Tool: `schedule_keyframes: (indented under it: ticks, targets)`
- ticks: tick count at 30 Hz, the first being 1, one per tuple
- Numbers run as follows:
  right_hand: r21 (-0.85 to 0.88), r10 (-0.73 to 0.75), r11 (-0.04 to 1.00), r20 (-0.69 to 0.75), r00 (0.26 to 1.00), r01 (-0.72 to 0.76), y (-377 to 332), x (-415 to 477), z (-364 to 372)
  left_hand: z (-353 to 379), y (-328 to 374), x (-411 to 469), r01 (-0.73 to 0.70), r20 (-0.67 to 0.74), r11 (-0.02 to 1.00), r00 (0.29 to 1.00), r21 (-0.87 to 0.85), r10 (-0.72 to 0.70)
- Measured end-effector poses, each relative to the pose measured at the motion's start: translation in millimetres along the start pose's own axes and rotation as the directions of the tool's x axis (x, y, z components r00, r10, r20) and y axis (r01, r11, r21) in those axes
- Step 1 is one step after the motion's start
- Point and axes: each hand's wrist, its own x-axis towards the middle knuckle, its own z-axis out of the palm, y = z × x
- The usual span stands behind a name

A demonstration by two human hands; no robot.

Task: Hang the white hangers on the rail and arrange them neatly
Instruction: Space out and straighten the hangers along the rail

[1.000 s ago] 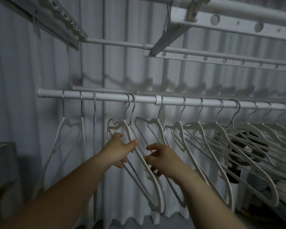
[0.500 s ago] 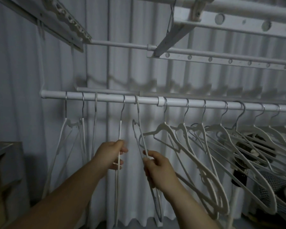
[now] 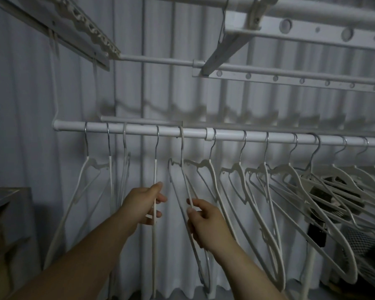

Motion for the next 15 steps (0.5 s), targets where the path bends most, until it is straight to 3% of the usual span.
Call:
schedule_keyframes:
  ticks: [15]
  targets:
    - [-0.004,0.014,1.000,0.008,1.000,-0.014,-3.8,-2.4,0.0,-0.2,-0.3,-2.7,-0.010,-0.018,1.000,1.000,0.000,0.010]
